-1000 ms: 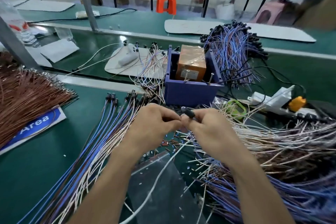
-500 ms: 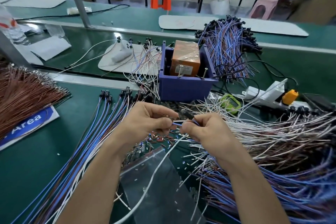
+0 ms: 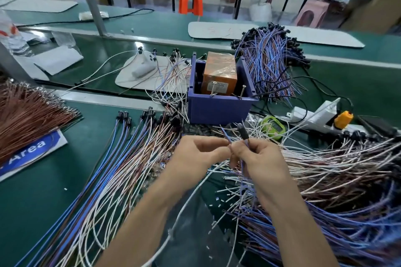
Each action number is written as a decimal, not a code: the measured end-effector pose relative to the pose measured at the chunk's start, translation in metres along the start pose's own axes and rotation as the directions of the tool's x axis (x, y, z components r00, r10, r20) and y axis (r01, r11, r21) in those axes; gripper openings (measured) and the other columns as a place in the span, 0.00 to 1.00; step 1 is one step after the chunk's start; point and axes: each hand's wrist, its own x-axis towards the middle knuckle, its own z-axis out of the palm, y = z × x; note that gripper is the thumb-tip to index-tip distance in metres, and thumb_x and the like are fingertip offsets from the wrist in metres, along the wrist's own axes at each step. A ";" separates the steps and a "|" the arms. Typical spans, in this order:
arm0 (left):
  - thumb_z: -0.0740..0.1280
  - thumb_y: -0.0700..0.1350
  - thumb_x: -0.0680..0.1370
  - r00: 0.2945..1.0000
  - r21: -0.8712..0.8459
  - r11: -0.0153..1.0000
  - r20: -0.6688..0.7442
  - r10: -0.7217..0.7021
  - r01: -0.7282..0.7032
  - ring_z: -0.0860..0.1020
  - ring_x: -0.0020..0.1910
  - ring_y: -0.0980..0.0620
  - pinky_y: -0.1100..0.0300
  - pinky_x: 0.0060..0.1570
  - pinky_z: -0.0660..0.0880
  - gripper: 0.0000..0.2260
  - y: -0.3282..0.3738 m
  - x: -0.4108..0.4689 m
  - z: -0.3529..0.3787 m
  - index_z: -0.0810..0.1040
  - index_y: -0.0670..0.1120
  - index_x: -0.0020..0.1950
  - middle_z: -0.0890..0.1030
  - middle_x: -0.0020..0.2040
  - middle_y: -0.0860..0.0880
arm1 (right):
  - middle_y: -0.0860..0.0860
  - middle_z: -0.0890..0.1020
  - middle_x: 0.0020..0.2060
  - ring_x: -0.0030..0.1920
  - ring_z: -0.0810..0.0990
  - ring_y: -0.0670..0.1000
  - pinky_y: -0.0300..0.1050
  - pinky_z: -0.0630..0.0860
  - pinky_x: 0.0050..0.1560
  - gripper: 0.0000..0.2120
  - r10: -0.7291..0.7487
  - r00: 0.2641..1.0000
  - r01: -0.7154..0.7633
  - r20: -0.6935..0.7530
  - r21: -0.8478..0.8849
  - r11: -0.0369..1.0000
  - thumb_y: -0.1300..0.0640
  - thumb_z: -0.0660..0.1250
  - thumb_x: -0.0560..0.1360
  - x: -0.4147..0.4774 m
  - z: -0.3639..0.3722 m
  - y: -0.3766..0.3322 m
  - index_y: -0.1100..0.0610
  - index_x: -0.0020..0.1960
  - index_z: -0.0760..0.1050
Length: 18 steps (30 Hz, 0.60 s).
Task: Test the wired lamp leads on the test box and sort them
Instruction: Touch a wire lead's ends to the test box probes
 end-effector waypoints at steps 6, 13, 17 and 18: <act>0.76 0.40 0.70 0.997 -0.419 0.907 -0.045 -0.069 0.044 0.83 0.40 0.50 0.60 0.48 0.82 0.06 -0.005 0.005 0.024 0.89 0.44 0.46 0.87 0.47 0.41 | 0.60 0.83 0.29 0.20 0.72 0.43 0.33 0.66 0.21 0.15 0.132 0.991 -0.129 0.002 0.227 0.965 0.62 0.66 0.82 -0.005 0.002 -0.014 0.59 0.38 0.84; 0.75 0.37 0.72 0.942 -0.510 0.860 -0.278 -0.188 0.022 0.85 0.39 0.48 0.60 0.43 0.81 0.03 -0.004 0.015 0.036 0.87 0.43 0.38 0.87 0.41 0.41 | 0.61 0.86 0.34 0.19 0.70 0.40 0.29 0.66 0.23 0.19 0.092 0.990 -0.064 -0.108 0.234 0.970 0.61 0.67 0.81 -0.001 0.010 -0.008 0.56 0.33 0.85; 0.69 0.38 0.80 0.920 -0.462 0.886 -0.340 -0.197 0.019 0.85 0.34 0.52 0.66 0.32 0.78 0.08 0.005 0.022 0.029 0.84 0.47 0.43 0.88 0.41 0.45 | 0.61 0.85 0.33 0.19 0.66 0.43 0.34 0.63 0.22 0.19 0.126 0.963 -0.048 -0.238 0.306 0.951 0.58 0.67 0.82 0.006 0.010 -0.005 0.50 0.34 0.86; 0.68 0.38 0.81 0.912 -0.479 0.878 -0.357 -0.202 0.006 0.83 0.32 0.52 0.64 0.32 0.78 0.08 0.007 0.025 0.027 0.83 0.46 0.44 0.87 0.38 0.46 | 0.61 0.84 0.33 0.20 0.62 0.46 0.37 0.61 0.21 0.19 0.149 0.948 -0.053 -0.282 0.322 0.945 0.58 0.67 0.82 0.010 0.008 -0.006 0.49 0.34 0.85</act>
